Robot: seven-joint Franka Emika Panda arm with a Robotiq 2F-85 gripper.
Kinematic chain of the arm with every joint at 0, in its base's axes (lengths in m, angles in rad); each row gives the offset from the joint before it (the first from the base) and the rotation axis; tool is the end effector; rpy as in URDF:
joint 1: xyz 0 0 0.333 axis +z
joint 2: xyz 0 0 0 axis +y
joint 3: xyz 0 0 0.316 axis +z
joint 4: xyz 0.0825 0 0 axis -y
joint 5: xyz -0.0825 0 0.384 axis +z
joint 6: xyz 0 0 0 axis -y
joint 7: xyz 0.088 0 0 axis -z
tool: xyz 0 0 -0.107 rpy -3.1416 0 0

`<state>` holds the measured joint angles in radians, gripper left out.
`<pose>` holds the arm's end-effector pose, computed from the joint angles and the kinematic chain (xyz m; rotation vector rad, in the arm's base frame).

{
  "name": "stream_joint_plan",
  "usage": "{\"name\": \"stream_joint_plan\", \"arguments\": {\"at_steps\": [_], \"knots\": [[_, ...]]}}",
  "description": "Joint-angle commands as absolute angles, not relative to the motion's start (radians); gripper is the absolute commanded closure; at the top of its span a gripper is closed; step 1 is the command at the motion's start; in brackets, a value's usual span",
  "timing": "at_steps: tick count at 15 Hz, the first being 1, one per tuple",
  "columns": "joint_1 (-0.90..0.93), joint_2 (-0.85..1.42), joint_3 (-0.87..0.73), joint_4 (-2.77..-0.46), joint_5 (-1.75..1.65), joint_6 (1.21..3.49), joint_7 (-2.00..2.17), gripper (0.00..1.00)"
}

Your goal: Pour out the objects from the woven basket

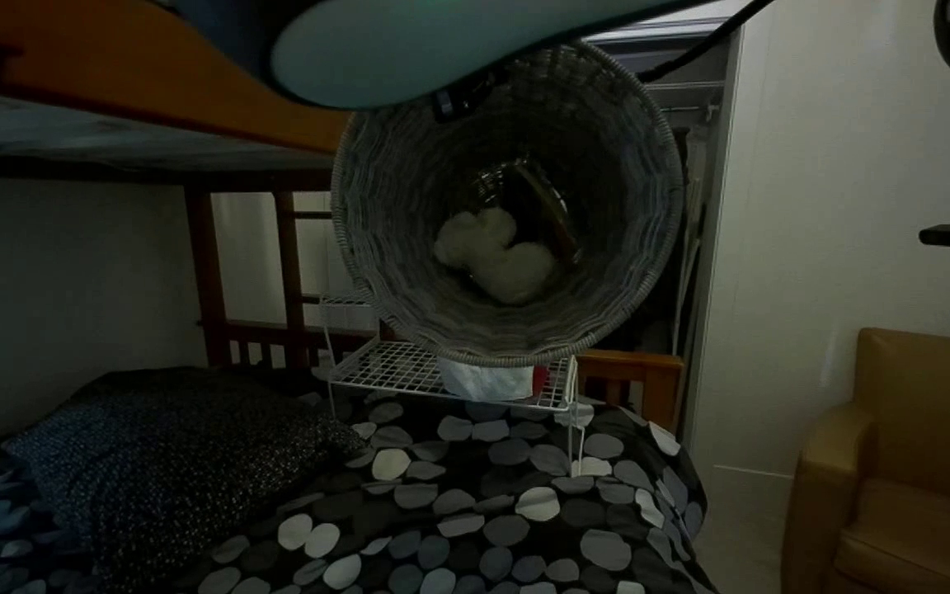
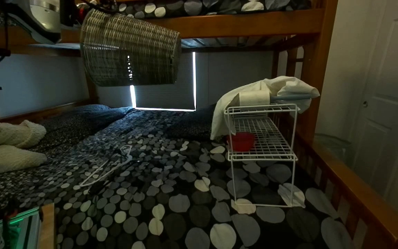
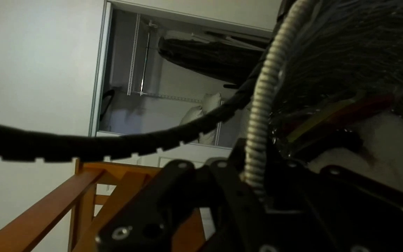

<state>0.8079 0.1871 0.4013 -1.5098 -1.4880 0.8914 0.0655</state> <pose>0.3398 0.4330 0.6470 1.5478 0.5107 0.3072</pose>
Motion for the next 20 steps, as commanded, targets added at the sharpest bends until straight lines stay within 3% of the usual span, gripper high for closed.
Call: {"name": "stream_joint_plan", "arguments": {"at_steps": [1, 2, 3, 10, 12, 20], "knots": [[0.803, 0.191, 0.408, -1.503, -1.487, 0.889, 0.062, 0.86], [0.802, 0.196, 0.407, -1.5, -1.477, 0.889, 0.062, 0.86], [0.806, 0.19, 0.398, -1.55, -1.542, 0.884, 0.029, 0.97], [0.823, 0.129, 0.389, -1.736, -1.68, 0.802, -0.196, 0.97], [0.864, 0.098, 0.314, -1.781, -1.724, 0.832, -0.272, 0.97], [0.881, 0.146, 0.3, -1.761, -2.056, 0.853, -0.671, 0.97]]}}
